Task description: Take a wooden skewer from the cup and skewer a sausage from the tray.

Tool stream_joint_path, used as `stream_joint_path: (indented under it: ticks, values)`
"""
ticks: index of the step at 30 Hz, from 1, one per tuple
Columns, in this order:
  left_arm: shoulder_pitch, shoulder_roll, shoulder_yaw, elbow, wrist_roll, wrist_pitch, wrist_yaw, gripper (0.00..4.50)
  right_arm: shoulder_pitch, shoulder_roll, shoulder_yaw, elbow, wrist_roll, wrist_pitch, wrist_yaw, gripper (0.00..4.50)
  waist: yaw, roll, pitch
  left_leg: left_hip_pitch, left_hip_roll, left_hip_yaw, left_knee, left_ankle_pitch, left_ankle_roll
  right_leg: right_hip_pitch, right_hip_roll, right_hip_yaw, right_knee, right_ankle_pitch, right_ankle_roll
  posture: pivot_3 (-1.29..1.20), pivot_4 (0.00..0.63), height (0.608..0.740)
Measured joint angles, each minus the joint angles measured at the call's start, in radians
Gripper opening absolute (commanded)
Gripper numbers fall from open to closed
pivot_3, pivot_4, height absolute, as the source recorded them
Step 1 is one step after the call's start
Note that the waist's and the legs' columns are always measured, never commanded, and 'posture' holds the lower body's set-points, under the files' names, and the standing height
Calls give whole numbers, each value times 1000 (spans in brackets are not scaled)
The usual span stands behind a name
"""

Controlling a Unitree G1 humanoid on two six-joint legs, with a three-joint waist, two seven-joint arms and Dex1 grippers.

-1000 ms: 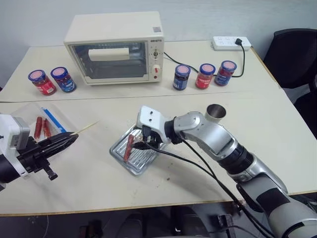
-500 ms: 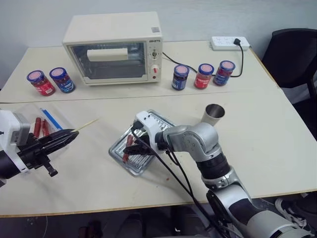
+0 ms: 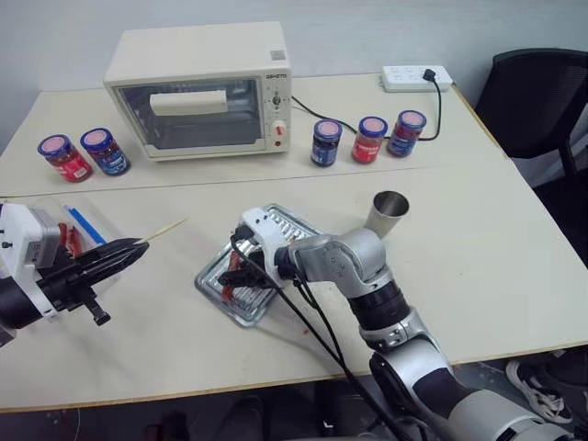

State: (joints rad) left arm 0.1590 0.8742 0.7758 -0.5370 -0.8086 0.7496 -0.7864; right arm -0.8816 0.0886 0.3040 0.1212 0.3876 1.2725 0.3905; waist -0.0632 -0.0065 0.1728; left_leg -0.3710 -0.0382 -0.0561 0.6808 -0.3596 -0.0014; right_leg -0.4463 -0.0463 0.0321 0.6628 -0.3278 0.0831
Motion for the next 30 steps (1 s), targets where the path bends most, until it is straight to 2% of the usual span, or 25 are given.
stream_joint_path:
  ticks: [12, 30]
  values:
    - [9, 0, 0, 0, 7, -11, 10, 0, -20, 6, 81, 87, -73, -174, 36, 3390, -8, 0, 0, 1, 0, 0, 0, 0, 0, 0, 0, 0, 0, 0, 0, 0, 150, 740]
    - [-7, 0, -16, 34, 29, -42, 13, 0, -81, 27, -3, 201, -112, -209, -1, 3390, -19, 0, 0, 1, 0, 0, -1, 0, 0, 1, 0, 0, 2, 0, 0, 0, 150, 740]
